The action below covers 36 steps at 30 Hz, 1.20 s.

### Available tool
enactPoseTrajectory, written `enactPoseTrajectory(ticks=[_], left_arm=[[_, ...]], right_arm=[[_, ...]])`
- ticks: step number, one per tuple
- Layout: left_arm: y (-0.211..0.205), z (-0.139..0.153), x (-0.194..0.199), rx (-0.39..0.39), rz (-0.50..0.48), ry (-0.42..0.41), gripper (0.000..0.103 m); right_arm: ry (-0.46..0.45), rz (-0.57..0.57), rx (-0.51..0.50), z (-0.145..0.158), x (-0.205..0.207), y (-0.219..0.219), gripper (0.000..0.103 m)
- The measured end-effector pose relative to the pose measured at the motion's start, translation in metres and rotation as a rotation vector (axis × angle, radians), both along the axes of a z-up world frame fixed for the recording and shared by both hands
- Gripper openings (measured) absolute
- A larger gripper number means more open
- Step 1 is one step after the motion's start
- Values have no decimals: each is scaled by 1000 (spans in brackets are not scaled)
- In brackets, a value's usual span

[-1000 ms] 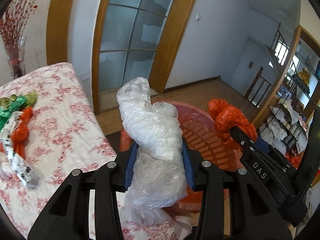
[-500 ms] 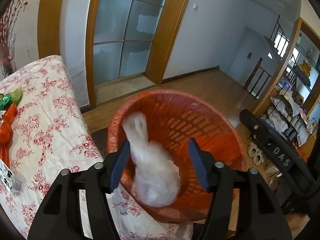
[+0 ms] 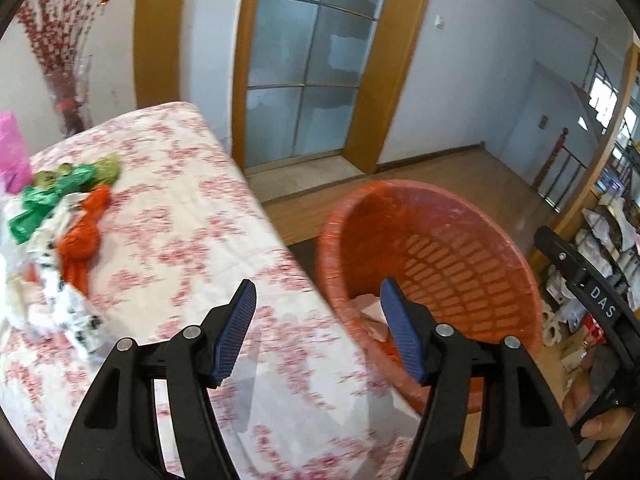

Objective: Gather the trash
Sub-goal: 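Open both tools to drop the clear and red bags into the wastebasket, then grasp another clear bag with the left tool while the right tool grasps the paw-print bag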

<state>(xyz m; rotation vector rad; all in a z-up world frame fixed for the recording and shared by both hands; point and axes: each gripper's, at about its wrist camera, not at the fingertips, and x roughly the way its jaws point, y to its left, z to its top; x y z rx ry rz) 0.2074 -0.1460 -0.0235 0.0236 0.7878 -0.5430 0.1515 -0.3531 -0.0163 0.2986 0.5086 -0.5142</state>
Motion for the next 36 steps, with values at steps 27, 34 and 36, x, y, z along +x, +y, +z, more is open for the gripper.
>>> enactPoseTrajectory(ticks=[27,34,36], left_arm=[[226,38,57,45,576,-142,70],[248,24,92,4,598,-50,70],[245,22,96,-2,574,-42,70]], right_arm=[[76,244,-34,-3,35,97,68],[107,294,-50,-7,46,120,68],[115,307,-57,-8,49,126,68]])
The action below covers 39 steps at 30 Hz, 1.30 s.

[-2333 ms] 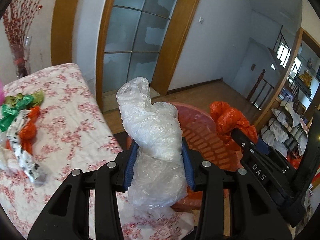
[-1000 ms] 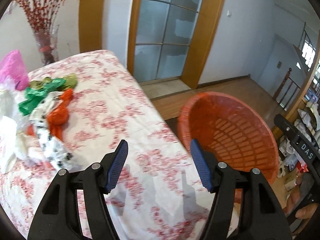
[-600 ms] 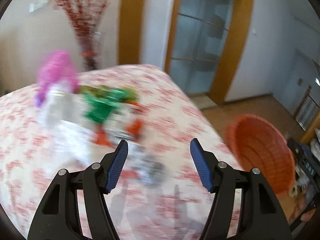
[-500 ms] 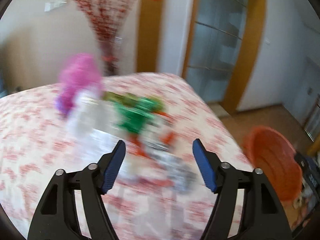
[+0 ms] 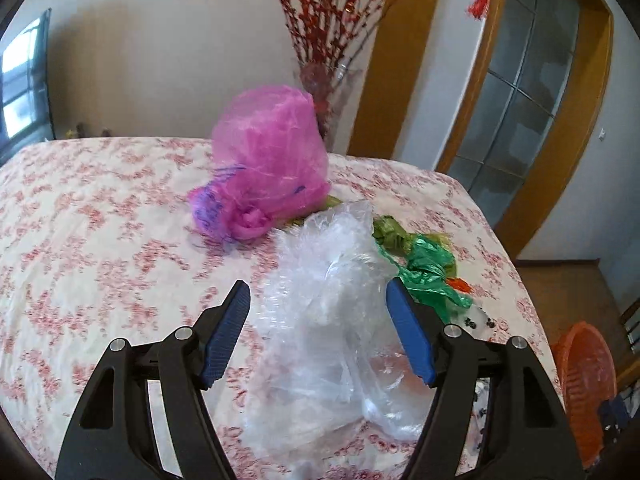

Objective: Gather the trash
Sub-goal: 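Grasp another clear bag with the left tool while the right tool grasps the paw-print bag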

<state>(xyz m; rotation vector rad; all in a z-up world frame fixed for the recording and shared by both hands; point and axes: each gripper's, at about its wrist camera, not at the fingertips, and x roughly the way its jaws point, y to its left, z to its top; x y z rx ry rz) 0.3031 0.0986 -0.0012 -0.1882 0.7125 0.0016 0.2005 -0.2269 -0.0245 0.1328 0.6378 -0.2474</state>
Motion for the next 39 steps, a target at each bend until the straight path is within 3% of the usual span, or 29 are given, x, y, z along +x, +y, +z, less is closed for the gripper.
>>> enactPoseTrajectory(ticks=[5,7,10,15,29,33,39], left_arm=[[-11,-8,5,26,-40,16,68],[-12,-13,7,13,-58,34,55],[-14,-14,5,-1,-81,33,43],[-15,-9,-2,0,-101,4,32],[41,14,-51,-13,-26,-84,32],[63,14,-60,-18,9,-89,32],[89,12,-71,-14,53,-95,32]], right_arm=[[16,23,-8,-3,5,10,68],[19,32,-10,-4,6,13,68],[22,43,-16,-4,7,18,68],[22,69,-18,-2,11,28,68],[19,270,39,9,48,93,67],[47,331,76,9,71,118,50],[93,410,122,2,101,152,40]])
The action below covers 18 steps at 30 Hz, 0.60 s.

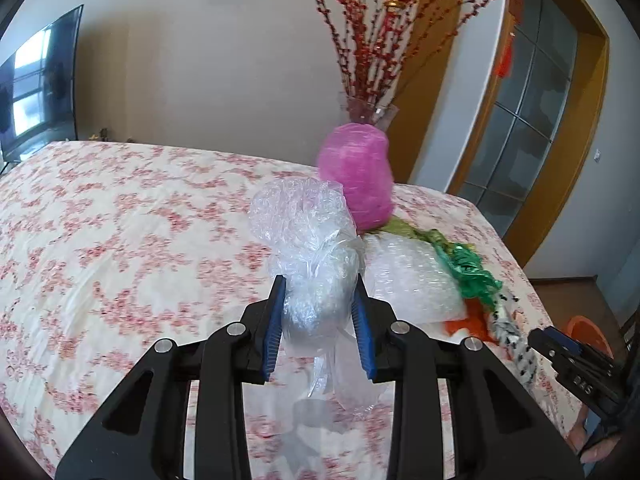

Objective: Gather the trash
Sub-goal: 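Grasp another clear bag with the left tool while the right tool grasps the paw-print bag, then carry the clear bag and paw-print bag over the orange wastebasket with both tools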

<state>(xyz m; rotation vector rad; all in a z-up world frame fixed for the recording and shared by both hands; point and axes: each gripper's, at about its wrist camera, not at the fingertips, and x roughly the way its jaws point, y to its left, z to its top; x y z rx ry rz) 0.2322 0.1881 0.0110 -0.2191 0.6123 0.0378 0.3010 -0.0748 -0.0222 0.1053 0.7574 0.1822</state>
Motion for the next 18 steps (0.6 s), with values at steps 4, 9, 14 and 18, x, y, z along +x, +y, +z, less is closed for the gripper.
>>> enactPoseTrajectory(ticks=[4,9,14,18], left_arm=[[16,-3,-3,-11,20,5,32],[27,-9,-4,-28,30,15,32],[28,-14,-5,-34,24,28,32],[23,-14,-7,-35,19,31,32]], right_arm=[[5,33,-41,-5,8,22,40],[22,28,-88,-14,18,35,40],[64,39,-98,-24,27,37,28],[58,34,-93,-21,22,31,19]])
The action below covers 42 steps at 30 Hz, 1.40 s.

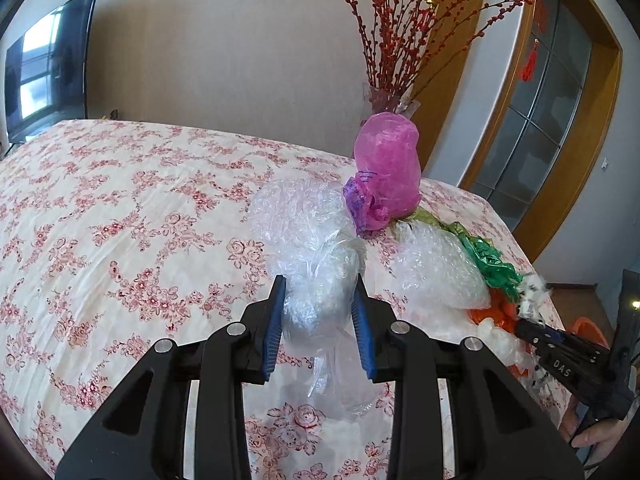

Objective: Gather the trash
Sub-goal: 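Carry the clear bag and paw-print bag over the orange wastebasket with both tools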

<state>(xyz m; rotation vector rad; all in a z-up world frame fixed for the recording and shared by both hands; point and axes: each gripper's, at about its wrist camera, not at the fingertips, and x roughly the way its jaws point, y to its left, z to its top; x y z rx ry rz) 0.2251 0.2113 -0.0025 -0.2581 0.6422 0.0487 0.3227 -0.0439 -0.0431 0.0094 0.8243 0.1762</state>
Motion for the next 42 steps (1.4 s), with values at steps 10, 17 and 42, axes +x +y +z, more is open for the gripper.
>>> enactPoseTrajectory(ticks=[10,17,42], left_arm=[[-26,7,-4,-1,-62,-8,32],[-64,13,-10,-4,-146,-17,32],[-243,33,-24,-48,-497,-44,32]], right_arm=[[-58,-50,41,24,-31,-37,17],[-108,-137,36,40,-63,-79,17],[-247,-476,-27,68,-149,-217,17]])
